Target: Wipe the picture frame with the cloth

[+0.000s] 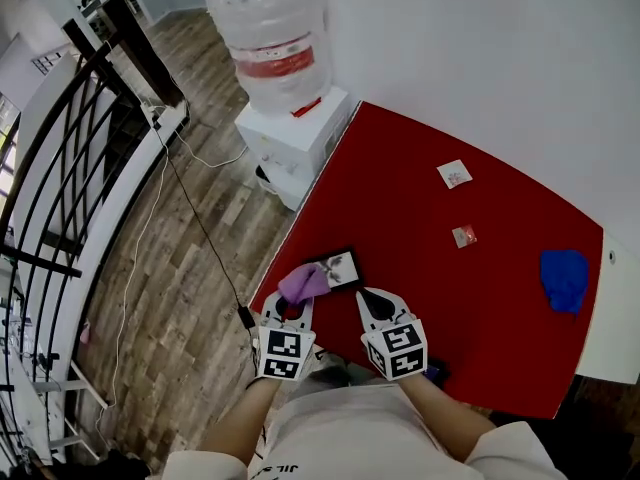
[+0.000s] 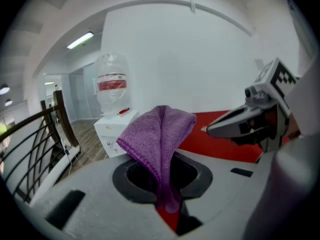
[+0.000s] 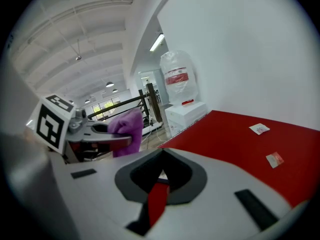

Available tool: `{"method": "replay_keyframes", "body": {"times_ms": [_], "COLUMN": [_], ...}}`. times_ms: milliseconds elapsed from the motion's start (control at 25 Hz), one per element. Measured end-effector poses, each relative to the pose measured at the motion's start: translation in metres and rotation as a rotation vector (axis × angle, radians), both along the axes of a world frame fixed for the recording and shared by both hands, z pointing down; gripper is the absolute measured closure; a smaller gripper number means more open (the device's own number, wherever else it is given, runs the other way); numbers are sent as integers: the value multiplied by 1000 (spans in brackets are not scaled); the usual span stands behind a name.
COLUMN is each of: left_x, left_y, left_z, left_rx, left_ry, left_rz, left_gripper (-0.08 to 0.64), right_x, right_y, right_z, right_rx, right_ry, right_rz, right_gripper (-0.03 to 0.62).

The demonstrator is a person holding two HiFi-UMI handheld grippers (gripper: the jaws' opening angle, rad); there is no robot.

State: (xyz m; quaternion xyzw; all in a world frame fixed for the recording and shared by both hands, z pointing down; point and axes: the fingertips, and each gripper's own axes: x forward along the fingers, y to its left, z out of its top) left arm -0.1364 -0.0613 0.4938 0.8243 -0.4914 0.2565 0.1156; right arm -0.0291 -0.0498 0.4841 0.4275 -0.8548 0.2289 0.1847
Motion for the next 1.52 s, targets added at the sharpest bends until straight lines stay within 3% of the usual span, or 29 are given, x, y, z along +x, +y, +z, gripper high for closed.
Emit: {"method": "replay_keyframes", "body": {"times_ms": [240, 600, 920, 1160, 1520], "left_x": [-3, -5, -2, 10, 18], "left_y": [-34, -74, -72, -32, 10], "left_z": [73, 157, 178, 183, 188], "left_rx": [-54, -180, -248, -260, -278], "left_ry": [-283, -534, -559, -589, -587], "left_rz": [185, 380, 451, 523, 554], "left_gripper": [497, 497, 497, 497, 497], "right_x": [-12, -23, -20, -24, -27], "right_y": [-1, -1, 5, 7, 14], "right_z": [23, 52, 66, 69, 71], "right_rx": [-22, -62, -89, -97, -104], "right_ry": [-7, -9, -2, -20, -33], "right_rz": [-13, -13, -19, -19, -23], "right_gripper": [588, 588, 588, 588, 588]}}
